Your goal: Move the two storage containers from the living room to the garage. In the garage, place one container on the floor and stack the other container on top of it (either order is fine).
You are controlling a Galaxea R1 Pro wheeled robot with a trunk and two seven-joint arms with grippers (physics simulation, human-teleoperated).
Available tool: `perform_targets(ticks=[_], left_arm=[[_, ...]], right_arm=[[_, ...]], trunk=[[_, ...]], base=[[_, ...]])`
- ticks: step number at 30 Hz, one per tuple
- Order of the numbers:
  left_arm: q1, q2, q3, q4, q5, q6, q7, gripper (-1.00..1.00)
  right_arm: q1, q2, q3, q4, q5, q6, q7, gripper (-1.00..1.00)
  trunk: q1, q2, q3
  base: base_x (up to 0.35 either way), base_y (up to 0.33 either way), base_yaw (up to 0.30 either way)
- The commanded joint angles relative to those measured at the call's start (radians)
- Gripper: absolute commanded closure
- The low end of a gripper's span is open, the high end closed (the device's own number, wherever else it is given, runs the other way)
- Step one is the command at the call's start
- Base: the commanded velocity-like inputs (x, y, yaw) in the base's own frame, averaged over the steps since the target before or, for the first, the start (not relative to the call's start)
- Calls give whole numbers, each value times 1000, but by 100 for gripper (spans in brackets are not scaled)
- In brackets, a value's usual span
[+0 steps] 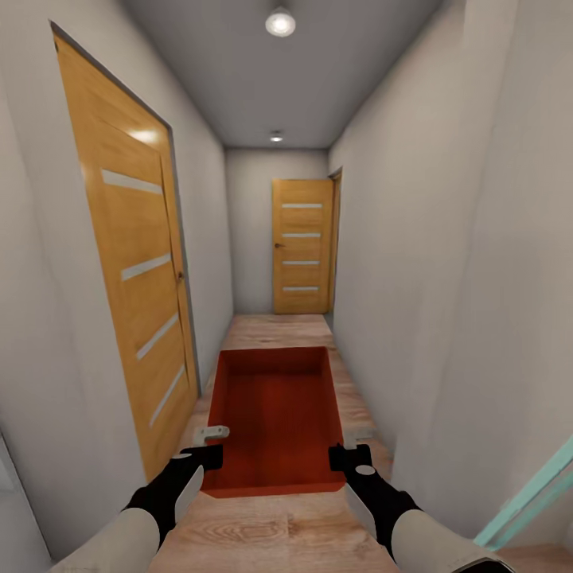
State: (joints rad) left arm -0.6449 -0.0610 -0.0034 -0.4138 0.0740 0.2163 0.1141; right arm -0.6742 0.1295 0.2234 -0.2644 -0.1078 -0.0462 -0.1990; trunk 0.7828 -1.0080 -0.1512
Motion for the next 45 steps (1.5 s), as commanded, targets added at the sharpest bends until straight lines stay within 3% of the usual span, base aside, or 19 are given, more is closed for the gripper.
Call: perform_targets(ticks=[1, 11, 23, 45], left_arm=[[1, 7, 2, -1, -11, 8, 13, 100], [1, 7, 2, -7, -11, 6, 13, 100], [1, 5, 2, -11, -12, 8, 14, 100], [1, 7, 2, -2, -13, 8, 13, 100]], right_arm=[[-2, -1, -25, -2, 1, -2, -6, 100], [-2, -1, -25, -2, 0, -10, -7, 100], [-2, -1, -25, -2, 1, -11, -8, 100], [-2, -1, -25, -4, 1, -12, -7, 100]], trunk=[[1, -1, -1], [1, -1, -1], [1, -1, -1], [1, -1, -1]], base=[[319, 93, 0], [316, 33, 0], [89, 1, 0], [319, 0, 0]])
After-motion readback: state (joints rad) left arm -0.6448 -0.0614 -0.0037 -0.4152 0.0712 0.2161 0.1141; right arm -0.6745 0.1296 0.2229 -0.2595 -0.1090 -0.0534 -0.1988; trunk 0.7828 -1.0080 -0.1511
